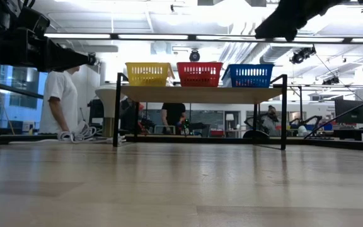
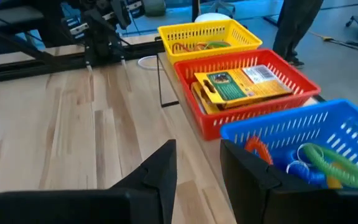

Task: Pick & Place Office Desk Supplies
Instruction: Return to Home Position

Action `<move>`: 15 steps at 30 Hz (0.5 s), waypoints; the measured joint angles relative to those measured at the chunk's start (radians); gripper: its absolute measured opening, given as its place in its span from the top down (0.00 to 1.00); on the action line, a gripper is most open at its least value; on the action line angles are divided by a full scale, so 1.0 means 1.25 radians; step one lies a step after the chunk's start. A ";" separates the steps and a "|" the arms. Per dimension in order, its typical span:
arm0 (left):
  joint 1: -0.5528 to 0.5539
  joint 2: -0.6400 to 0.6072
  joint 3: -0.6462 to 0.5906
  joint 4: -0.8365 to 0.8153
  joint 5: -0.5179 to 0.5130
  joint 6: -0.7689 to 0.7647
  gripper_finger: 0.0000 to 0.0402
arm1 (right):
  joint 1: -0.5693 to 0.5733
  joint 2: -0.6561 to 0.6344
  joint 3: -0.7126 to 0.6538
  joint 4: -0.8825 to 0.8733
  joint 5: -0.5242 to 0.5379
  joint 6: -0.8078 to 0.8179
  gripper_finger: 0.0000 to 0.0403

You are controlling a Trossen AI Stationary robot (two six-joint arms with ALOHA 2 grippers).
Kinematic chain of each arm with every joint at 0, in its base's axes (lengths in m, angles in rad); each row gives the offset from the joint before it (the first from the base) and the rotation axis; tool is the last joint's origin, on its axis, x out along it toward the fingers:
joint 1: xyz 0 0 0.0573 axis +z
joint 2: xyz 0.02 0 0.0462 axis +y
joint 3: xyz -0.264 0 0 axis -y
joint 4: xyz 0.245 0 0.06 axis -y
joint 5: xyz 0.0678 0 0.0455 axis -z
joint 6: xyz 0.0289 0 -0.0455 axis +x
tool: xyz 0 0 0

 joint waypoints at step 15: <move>0.000 0.000 0.000 0.000 0.000 0.000 0.77 | 0.000 -0.147 -0.204 0.105 -0.004 0.057 0.72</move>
